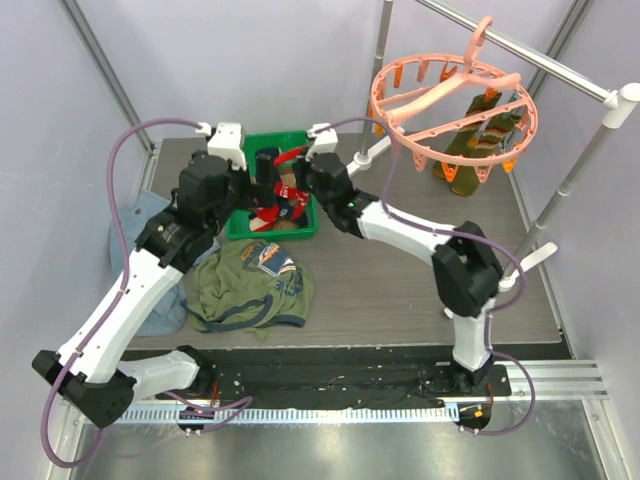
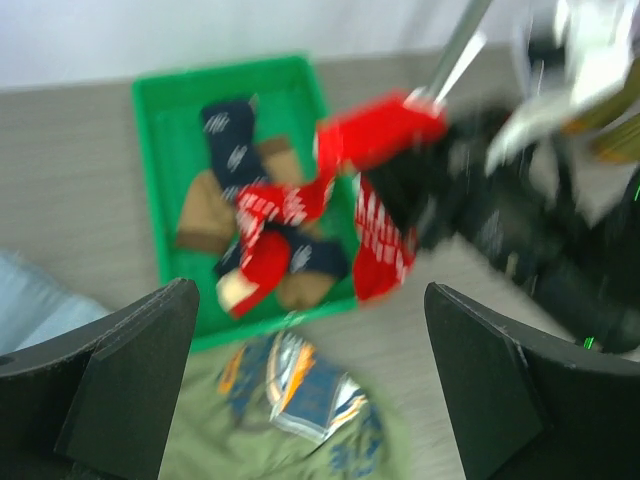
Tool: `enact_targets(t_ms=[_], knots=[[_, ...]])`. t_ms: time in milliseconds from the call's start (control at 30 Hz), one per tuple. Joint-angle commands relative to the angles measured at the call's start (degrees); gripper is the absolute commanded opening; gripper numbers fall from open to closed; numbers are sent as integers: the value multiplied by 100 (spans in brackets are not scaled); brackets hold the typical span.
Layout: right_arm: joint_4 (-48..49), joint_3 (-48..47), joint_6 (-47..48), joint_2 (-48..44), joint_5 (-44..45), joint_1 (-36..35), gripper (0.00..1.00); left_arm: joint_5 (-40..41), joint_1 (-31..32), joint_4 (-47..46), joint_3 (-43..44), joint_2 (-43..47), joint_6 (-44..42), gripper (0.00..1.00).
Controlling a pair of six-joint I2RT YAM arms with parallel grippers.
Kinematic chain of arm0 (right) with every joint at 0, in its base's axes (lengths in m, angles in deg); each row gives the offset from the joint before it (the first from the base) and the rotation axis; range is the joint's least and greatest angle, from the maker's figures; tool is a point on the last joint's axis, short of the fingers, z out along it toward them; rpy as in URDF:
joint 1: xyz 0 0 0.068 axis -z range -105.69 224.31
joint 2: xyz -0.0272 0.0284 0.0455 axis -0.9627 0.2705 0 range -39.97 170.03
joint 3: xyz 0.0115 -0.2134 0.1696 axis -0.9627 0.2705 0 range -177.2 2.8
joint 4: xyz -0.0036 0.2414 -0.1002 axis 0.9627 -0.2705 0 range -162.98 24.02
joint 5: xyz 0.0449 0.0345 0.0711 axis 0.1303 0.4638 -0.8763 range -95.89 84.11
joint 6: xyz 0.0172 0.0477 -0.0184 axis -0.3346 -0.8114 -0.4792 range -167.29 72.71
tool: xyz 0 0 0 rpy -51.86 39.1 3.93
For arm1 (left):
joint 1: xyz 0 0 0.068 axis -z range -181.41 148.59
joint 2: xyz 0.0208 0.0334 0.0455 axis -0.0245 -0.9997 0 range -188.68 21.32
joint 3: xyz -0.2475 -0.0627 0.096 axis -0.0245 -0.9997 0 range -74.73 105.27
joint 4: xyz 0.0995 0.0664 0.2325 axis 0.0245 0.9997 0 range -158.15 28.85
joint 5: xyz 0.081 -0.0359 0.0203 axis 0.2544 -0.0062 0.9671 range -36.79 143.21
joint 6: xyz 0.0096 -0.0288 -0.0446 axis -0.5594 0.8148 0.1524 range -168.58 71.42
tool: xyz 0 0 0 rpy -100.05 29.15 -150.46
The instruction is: Remove the socks clipped to the hanger
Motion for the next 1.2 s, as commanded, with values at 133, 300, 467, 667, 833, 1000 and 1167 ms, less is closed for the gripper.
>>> enact_targets(t_ms=[133,300,467,667,833,1000,1167], knots=[[-815,-3043,24,2187,-88,-18,16,1213,3,-902,-1776,1066,-530,100],[-1983,-4690,-231,3426,219,-18,55,1575,-6,-1413,-2375,1479,-574,100],[-2083,-4563,-47,3035,369,-26,62,1821,-6,-1509,-2481,1602,-600,100],[-1617,-2753,331,1612,273,-26,63,1830,3,-1563,-2577,1726,-635,100],[-1028,-863,305,285,27,-26,63,1733,-6,-1545,-2604,1717,-609,100],[-1255,472,182,-1102,-201,-18,63,1610,-6,-1484,-2551,1621,-547,100],[-1746,1529,-81,-2344,-237,-26,62,1242,-6,-1492,-2542,1585,-530,100]])
